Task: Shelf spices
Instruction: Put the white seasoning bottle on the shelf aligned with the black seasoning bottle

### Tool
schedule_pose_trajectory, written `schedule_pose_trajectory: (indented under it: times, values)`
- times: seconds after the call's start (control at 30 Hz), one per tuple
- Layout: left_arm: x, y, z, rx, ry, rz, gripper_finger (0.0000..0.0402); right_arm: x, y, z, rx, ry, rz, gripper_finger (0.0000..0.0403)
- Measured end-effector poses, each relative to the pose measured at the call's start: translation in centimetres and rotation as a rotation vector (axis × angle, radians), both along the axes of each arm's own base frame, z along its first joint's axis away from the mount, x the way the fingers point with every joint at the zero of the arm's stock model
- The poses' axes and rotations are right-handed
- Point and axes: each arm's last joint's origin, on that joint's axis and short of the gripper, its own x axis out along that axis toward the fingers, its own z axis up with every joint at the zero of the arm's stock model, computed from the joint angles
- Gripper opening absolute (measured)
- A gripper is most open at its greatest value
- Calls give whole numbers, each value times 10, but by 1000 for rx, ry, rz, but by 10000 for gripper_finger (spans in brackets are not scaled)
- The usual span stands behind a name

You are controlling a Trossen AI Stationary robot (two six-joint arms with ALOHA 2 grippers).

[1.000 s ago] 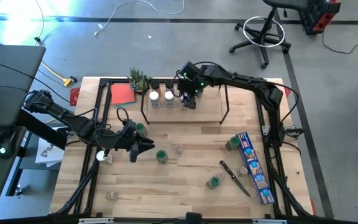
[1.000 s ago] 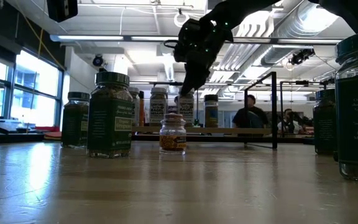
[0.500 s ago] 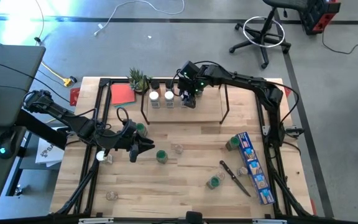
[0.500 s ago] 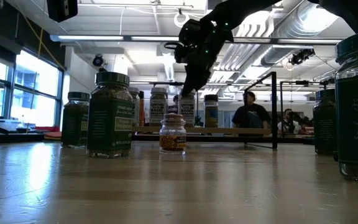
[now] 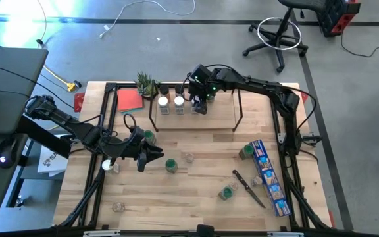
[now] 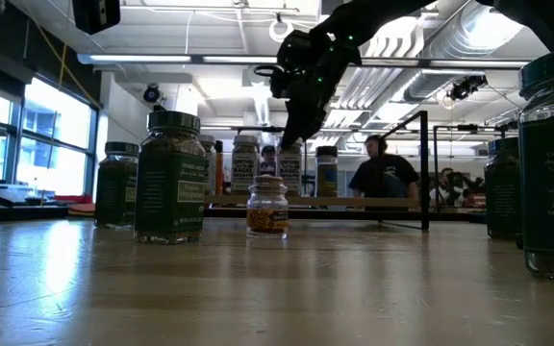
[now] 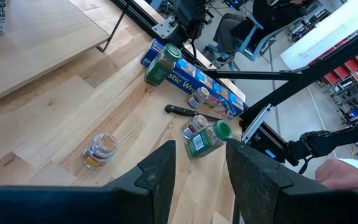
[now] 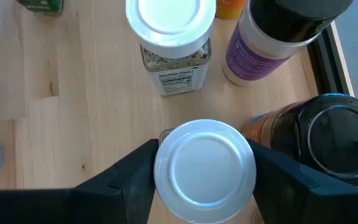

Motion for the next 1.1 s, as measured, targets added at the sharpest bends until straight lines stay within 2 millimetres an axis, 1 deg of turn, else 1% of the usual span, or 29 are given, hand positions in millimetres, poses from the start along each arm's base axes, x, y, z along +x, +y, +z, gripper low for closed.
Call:
schedule_pose_trajectory:
  times: [0.3,0.6,0.77,0.87,1.1]
  values:
    - [0,0,0,-16,-1,6,135,0,0,0,-1,0,6,225]
    - [0,0,0,-16,-1,6,135,1,0,-1,-23,2,46,284]
    - [0,0,0,-16,-1,6,135,2,-1,0,-39,-9,62,291]
    - [0,0,0,-17,0,4,135,3,0,6,-56,-27,84,291]
    - [0,0,0,-19,1,-2,135,9,-3,34,-112,-106,118,291]
